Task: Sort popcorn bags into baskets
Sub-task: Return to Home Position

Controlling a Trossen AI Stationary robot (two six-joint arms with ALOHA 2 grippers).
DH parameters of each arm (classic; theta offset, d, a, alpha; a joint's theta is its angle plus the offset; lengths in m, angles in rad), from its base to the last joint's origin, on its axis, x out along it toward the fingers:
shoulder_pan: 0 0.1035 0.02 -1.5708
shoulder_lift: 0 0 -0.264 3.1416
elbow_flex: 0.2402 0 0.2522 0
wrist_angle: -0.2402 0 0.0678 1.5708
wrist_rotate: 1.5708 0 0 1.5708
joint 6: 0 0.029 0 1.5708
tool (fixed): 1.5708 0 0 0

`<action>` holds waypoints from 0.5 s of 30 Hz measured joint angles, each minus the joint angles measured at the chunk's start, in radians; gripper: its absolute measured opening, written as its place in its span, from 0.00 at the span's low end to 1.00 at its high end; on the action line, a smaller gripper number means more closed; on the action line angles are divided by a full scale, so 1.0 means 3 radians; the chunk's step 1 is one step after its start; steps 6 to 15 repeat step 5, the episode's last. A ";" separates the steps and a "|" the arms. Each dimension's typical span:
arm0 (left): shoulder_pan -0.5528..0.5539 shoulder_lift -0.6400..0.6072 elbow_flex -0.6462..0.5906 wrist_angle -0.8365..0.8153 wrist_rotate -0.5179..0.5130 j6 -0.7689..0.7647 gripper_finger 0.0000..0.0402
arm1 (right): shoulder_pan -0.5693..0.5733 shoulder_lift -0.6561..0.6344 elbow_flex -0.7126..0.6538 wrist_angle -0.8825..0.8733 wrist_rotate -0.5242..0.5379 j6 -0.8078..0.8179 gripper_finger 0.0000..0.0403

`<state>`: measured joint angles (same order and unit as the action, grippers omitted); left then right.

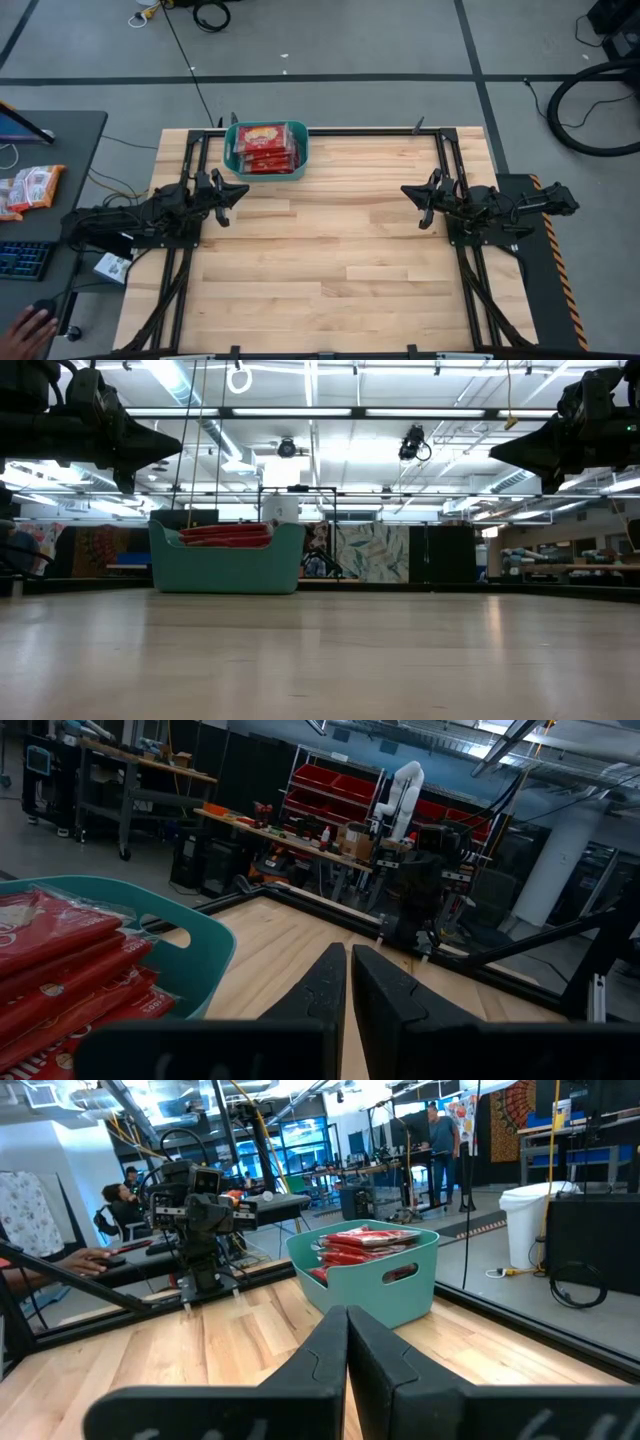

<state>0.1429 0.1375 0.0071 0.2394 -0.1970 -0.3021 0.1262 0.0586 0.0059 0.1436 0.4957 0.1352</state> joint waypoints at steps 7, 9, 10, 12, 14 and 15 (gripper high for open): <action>0.0000 0.0000 0.0000 -0.0001 0.0000 -0.0001 0.07 | 0.0001 0.0000 0.0000 0.0000 0.0000 0.0001 0.04; 0.0000 0.0000 0.0000 -0.0001 0.0000 -0.0001 0.07 | 0.0001 0.0000 0.0000 0.0000 0.0000 0.0001 0.04; 0.0000 0.0000 0.0000 -0.0001 0.0000 -0.0001 0.07 | 0.0001 0.0000 0.0000 0.0000 0.0000 0.0001 0.04; 0.0000 0.0000 0.0000 -0.0001 0.0000 -0.0001 0.07 | 0.0001 0.0000 0.0000 0.0000 0.0000 0.0001 0.04; 0.0000 0.0000 0.0000 -0.0001 0.0000 -0.0001 0.07 | 0.0001 0.0000 0.0000 0.0000 0.0000 0.0001 0.04; 0.0000 0.0000 0.0000 -0.0001 0.0000 -0.0001 0.07 | 0.0001 0.0000 0.0000 0.0000 0.0000 0.0001 0.04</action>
